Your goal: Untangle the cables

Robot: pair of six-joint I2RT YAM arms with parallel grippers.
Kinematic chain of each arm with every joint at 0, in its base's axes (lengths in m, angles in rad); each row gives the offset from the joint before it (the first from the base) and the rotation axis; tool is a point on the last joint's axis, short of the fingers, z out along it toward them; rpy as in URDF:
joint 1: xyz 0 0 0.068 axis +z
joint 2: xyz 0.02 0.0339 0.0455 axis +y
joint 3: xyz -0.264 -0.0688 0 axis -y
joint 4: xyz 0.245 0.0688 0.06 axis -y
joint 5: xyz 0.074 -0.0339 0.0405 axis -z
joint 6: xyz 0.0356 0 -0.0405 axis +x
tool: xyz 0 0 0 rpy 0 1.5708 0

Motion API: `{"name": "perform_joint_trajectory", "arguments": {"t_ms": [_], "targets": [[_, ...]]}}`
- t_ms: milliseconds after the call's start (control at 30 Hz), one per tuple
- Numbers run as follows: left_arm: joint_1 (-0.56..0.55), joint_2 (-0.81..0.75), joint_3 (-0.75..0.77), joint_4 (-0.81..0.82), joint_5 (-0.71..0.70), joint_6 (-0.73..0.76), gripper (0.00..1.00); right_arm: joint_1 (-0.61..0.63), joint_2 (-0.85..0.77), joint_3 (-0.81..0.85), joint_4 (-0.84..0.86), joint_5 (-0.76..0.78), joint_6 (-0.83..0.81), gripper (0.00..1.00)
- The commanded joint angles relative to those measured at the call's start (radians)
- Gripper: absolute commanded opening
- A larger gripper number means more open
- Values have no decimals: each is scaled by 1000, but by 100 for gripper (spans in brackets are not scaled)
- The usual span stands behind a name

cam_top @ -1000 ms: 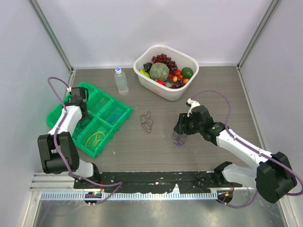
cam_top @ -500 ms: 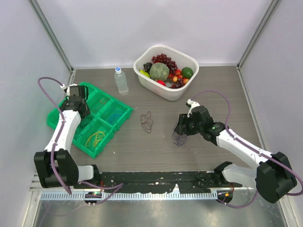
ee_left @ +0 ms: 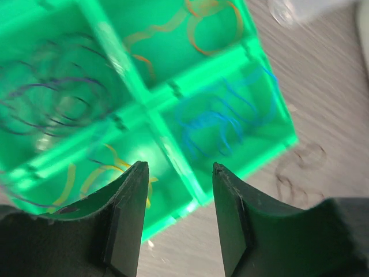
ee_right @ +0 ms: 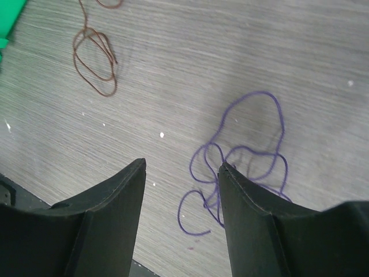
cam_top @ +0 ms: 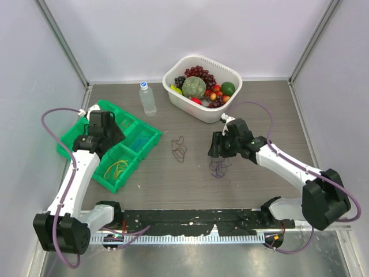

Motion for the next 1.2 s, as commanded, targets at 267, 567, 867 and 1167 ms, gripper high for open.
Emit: {"name": "perform_joint_trajectory", "arguments": {"t_ms": [267, 567, 867, 1167], "targets": [[-248, -279, -119, 25, 137, -121, 53, 89, 296, 252, 44, -185, 14, 63], [-154, -124, -28, -178, -245, 16, 60, 152, 279, 239, 54, -151, 57, 63], [16, 126, -42, -14, -184, 189, 51, 152, 167, 145, 21, -106, 38, 63], [101, 169, -68, 28, -55, 218, 36, 152, 81, 88, 1, -119, 34, 63]]}}
